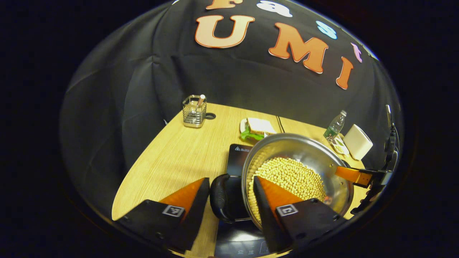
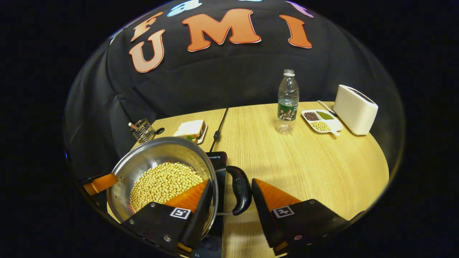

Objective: First push the handle of the pot to place it horizontally, then grasp the pot with both hands and set it on the induction cooktop.

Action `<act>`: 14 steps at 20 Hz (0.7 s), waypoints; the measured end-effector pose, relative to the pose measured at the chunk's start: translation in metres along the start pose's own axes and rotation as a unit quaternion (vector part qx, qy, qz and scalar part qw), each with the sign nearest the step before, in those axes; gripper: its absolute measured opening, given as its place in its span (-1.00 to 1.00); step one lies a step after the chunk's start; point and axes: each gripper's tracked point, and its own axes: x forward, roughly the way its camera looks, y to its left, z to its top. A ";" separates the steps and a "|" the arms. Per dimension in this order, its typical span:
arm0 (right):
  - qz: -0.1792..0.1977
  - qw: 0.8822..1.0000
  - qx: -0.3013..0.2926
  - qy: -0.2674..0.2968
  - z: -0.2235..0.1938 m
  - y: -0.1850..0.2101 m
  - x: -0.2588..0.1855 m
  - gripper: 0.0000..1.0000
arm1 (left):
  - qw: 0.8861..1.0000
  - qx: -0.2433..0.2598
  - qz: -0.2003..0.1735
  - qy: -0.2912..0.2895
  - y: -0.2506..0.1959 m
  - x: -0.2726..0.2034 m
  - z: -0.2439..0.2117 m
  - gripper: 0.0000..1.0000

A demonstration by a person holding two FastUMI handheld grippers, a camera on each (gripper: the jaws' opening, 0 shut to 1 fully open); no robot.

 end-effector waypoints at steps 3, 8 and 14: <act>0.009 0.999 0.002 -0.038 0.031 -0.015 -0.029 0.87 | 0.999 0.009 0.025 -0.044 0.003 -0.023 0.027 0.96; 0.002 0.991 -0.006 -0.133 0.101 -0.058 -0.102 0.89 | 0.991 0.009 0.021 -0.135 -0.030 -0.081 0.094 0.96; -0.017 0.970 -0.021 -0.243 0.163 -0.123 -0.201 0.88 | 0.962 0.031 0.027 -0.271 -0.079 -0.173 0.174 0.95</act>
